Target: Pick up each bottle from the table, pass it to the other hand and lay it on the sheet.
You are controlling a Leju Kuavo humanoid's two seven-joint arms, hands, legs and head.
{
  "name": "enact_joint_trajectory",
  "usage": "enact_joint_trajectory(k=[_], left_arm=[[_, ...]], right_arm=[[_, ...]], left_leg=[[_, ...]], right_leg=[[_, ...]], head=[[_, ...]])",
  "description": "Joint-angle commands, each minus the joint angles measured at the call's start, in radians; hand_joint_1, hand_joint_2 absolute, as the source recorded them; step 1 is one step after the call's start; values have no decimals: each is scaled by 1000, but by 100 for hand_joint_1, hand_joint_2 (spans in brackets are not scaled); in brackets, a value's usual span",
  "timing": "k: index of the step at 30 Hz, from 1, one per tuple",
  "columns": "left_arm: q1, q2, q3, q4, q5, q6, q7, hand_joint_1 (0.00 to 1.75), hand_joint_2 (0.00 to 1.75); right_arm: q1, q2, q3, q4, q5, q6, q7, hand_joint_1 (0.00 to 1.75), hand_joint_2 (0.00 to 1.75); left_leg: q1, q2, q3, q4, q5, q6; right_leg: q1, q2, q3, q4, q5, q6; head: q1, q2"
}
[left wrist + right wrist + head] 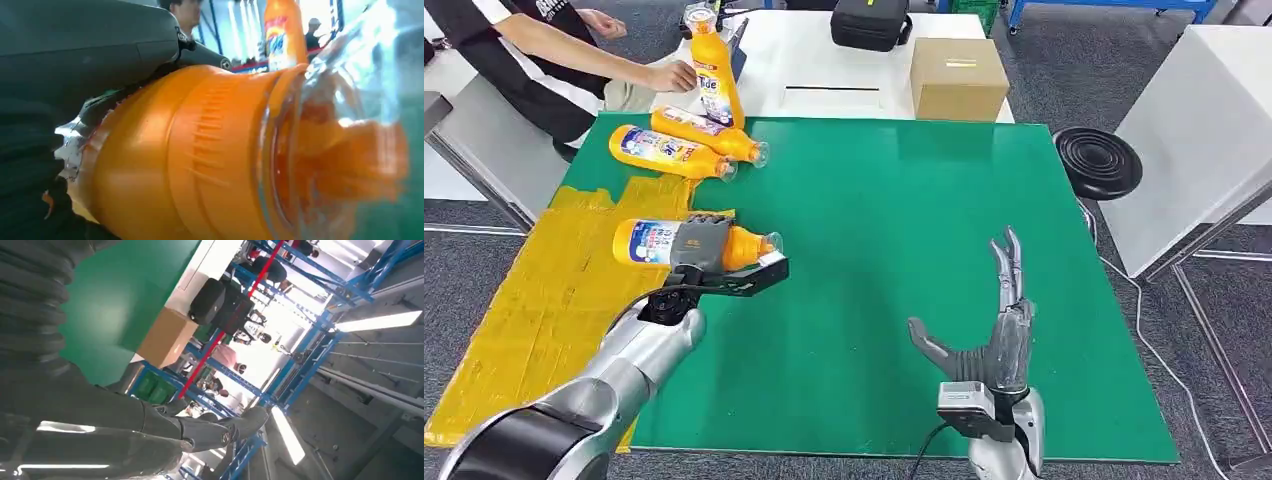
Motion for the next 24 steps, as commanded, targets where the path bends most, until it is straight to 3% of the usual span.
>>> enact_joint_trajectory(k=[1, 2, 24], left_arm=[[-44, 13, 47, 132, 14, 19, -25, 175, 175], [-43, 13, 48, 132, 11, 25, -23, 175, 175], [-54, 55, 102, 161, 3, 18, 46, 175, 175]], right_arm=[[-10, -6, 18, 63, 1, 10, 5, 0, 175], [-6, -5, 17, 63, 2, 10, 4, 0, 175], [-18, 7, 6, 53, 24, 42, 26, 0, 175]], left_leg=[[1, 1, 10, -3, -2, -9], [1, 1, 4, -1, -1, -4], [1, 1, 3, -1, -1, -4]], right_leg=[[1, 1, 9, -3, -1, -3], [1, 1, 4, -2, 0, -1], [1, 1, 3, -1, 0, -2]], head=[[0, 0], [0, 0], [0, 0]])
